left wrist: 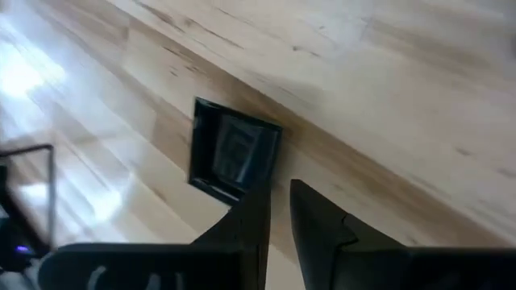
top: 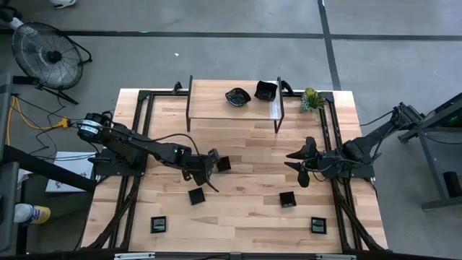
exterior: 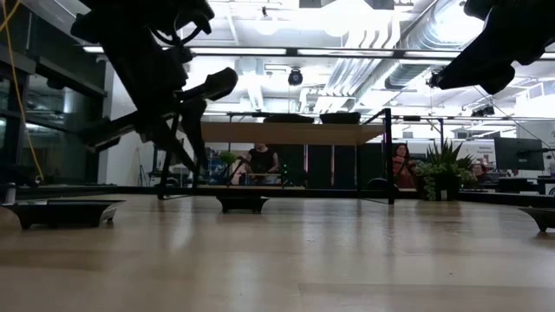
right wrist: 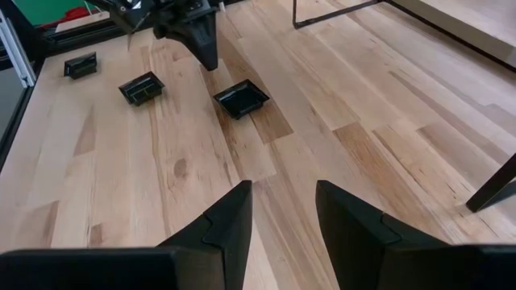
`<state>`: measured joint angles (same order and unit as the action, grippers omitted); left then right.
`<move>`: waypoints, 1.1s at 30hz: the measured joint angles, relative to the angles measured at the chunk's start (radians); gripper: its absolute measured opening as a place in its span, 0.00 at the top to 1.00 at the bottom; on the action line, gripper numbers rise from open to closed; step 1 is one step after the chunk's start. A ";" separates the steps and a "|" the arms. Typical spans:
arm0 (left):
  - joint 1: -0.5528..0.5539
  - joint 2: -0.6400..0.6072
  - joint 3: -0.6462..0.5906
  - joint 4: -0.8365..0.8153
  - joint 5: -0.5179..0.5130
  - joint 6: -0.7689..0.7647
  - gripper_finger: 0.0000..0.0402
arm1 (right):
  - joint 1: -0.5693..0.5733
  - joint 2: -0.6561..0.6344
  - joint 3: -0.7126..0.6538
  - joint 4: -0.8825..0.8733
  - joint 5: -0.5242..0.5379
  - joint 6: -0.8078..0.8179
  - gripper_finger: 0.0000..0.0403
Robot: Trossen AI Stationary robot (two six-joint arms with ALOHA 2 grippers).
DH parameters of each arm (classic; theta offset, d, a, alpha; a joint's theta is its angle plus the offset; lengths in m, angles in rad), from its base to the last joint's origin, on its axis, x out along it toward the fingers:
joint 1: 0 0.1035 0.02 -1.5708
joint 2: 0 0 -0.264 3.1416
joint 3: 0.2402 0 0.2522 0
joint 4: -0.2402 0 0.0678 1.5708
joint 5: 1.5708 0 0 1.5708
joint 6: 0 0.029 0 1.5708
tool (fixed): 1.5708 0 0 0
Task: Pick & Place Mini shaped plates
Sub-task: Put the square plate on the shelf
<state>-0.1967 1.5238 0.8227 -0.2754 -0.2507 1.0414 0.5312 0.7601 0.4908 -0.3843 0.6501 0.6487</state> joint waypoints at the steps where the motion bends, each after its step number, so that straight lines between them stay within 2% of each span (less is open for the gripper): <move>1: 0.000 0.000 0.000 0.005 -0.010 0.023 0.89 | 0.000 0.000 0.000 0.000 0.000 0.000 0.67; 9: 0.000 0.070 0.000 0.045 -0.035 0.106 0.89 | 0.000 0.002 -0.003 -0.001 0.002 -0.002 0.67; 12: 0.000 0.088 0.000 0.048 -0.071 0.110 0.89 | 0.000 0.010 -0.003 0.000 0.002 -0.002 0.67; 18: 0.000 0.097 0.000 0.059 -0.071 0.112 0.88 | 0.000 0.046 -0.003 0.000 0.002 -0.002 0.67; 28: 0.000 0.099 0.000 0.057 -0.067 0.116 0.74 | 0.000 0.089 -0.003 0.025 -0.002 -0.002 0.67; 33: 0.000 0.140 0.000 0.096 -0.074 0.148 0.70 | 0.000 0.089 -0.003 0.049 -0.002 -0.025 0.67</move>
<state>-0.1963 1.6637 0.8227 -0.1792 -0.3250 1.1889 0.5312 0.8490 0.4873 -0.3358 0.6483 0.6234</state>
